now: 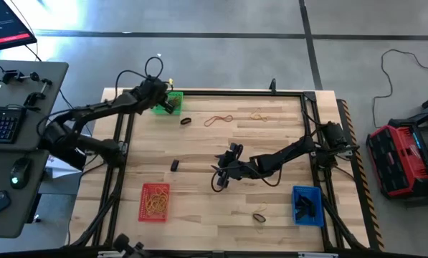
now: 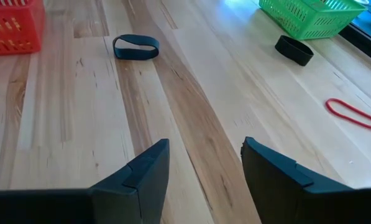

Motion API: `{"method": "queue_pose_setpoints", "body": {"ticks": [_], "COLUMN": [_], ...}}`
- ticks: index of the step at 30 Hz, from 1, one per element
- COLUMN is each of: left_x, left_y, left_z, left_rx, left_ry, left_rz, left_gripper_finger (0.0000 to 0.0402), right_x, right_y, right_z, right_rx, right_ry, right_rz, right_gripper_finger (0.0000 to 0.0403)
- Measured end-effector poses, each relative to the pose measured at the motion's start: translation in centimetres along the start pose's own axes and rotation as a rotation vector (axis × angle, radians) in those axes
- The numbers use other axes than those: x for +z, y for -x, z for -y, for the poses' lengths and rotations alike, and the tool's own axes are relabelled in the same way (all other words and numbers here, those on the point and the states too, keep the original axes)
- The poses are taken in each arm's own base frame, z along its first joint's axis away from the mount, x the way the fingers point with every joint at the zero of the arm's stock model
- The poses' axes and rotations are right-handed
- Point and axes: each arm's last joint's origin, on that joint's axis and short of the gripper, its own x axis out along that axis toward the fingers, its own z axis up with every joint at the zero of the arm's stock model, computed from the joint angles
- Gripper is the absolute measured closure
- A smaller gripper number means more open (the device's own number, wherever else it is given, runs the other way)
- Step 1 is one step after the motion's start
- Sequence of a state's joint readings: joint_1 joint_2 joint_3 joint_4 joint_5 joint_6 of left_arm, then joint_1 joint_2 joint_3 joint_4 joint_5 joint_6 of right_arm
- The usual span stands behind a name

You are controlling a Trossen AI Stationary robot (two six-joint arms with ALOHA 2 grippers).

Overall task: Sort rubber bands into baskets
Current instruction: Put the red rubber band into the green bin, then put the black rubber band into the blue bin

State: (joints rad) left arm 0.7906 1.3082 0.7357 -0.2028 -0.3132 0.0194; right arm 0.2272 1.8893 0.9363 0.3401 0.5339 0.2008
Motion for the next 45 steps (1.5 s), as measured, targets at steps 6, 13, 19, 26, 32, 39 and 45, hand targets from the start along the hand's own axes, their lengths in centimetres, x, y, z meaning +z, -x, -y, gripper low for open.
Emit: {"method": "queue_pose_setpoints", "body": {"ticks": [6,13,19,26,32,39,45], "left_x": [-1.0,-1.0,-0.3,-0.3,-0.6,-0.9,-1.2], "left_y": [-2.7,-3.1,-2.1,-1.9,-2.0,-0.8,3.7], "left_z": [0.1,0.6,1.2,1.5,0.8,1.4,4.9], "left_rx": [-0.045,-0.118,-0.140,-0.140,-0.093,-0.275,-0.437], "left_ry": [-0.006,-0.073,-0.134,-0.152,-0.130,-0.176,-0.330], "left_rz": [-0.101,-0.171,-0.168,-0.182,-0.227,-0.247,-0.218], "left_gripper_finger": [0.0401,0.0387,0.0336,0.0267,0.0229,0.0247,0.0304], "right_x": [0.0,0.0,0.0,0.0,0.0,0.0,0.1], "right_y": [0.0,0.0,0.0,0.0,0.0,-0.2,-0.2], "right_z": [0.0,0.0,-0.1,-0.1,-0.1,0.2,0.3], "right_rx": [0.000,0.008,0.030,0.033,0.032,0.050,0.051], "right_ry": [0.000,0.000,-0.025,-0.026,-0.026,-0.034,-0.034], "right_rz": [0.000,-0.002,-0.007,-0.007,-0.007,-0.014,-0.015], "right_gripper_finger": [0.0215,0.0215,0.0215,0.0215,0.0215,0.0215,0.0215]}}
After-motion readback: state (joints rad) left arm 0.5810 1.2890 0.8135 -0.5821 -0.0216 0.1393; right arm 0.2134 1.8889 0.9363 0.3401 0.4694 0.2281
